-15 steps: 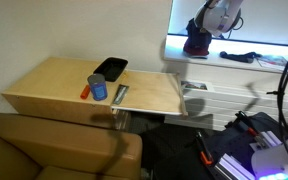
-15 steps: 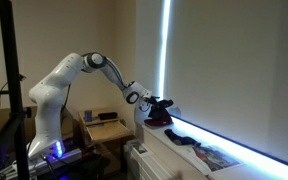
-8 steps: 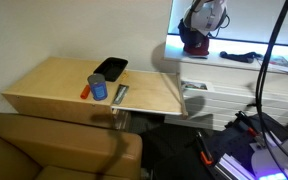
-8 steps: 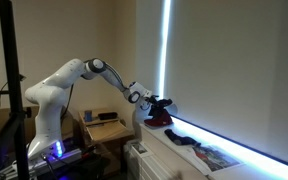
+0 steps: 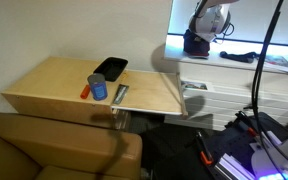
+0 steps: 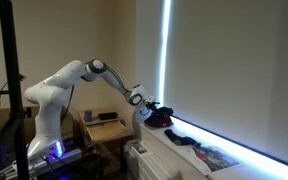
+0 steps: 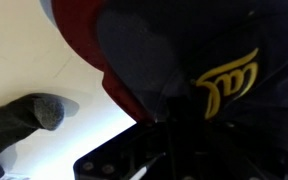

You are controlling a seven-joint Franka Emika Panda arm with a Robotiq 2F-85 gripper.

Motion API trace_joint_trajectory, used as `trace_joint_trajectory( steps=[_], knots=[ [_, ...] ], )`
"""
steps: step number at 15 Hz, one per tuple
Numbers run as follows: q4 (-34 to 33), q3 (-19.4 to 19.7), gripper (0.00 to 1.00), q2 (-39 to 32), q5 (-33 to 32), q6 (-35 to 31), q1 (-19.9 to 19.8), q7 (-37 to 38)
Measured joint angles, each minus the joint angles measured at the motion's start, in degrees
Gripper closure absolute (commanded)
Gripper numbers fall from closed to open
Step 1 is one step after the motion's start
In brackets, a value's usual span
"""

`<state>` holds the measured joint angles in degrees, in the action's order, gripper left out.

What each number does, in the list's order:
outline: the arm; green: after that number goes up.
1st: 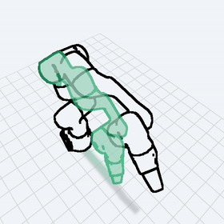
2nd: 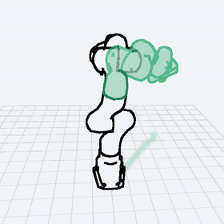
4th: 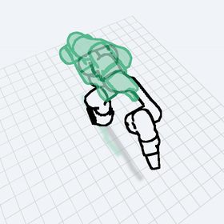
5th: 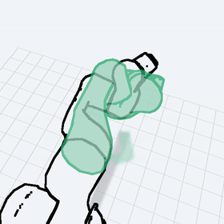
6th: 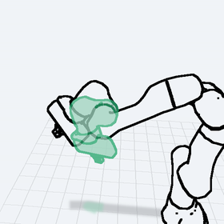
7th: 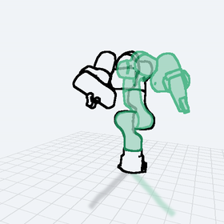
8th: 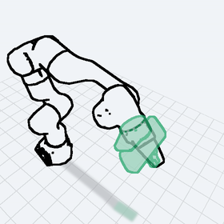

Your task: Take the blue cap from the drawer and put it on the maroon cap

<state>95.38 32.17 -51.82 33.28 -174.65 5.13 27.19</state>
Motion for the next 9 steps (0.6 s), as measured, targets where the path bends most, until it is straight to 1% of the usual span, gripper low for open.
trace_joint_trajectory(
  steps=[1,3,5,9],
  knots=[
    [0.00,0.10,0.67,0.17,-1.42,2.17,-0.27,0.59],
    [-0.14,1.79,0.53,0.29,-6.43,7.35,-0.20,5.50],
    [-0.90,2.79,0.37,0.76,-10.55,12.99,-0.59,9.69],
    [-2.91,2.29,0.10,4.35,-15.19,20.49,-2.54,14.67]
  ],
)
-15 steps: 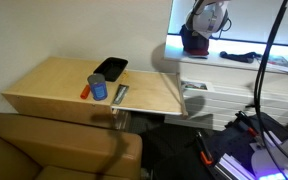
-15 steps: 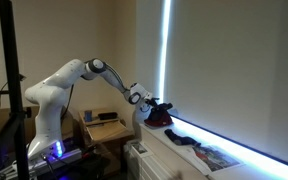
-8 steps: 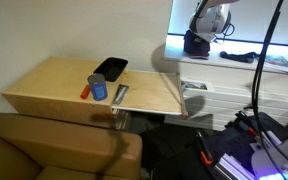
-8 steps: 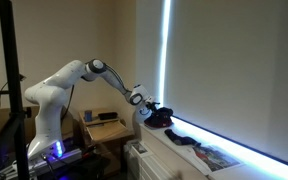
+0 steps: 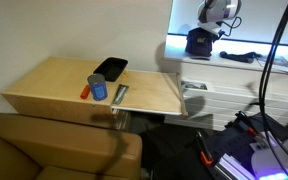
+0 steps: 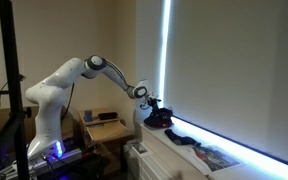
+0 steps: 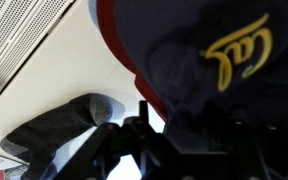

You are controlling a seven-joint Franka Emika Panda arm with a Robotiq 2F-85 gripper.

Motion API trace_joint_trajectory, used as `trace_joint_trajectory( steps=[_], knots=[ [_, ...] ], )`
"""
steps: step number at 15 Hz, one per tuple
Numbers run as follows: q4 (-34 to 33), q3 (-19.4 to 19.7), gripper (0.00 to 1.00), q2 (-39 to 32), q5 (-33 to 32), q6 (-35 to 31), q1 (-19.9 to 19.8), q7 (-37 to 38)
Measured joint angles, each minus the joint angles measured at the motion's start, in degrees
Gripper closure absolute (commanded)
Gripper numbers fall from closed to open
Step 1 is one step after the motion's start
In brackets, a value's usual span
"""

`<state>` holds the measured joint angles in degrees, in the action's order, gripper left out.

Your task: Take the blue cap from the drawer and put it on the maroon cap

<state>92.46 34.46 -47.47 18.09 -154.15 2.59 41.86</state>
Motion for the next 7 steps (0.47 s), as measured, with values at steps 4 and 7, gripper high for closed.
trace_joint_trajectory(
  steps=[4,7],
  knots=[
    [-0.19,-3.35,0.00,7.69,-2.03,1.60,-2.53,0.33],
    [0.89,-6.55,0.00,14.20,-3.54,2.43,-4.67,-0.18]
  ],
)
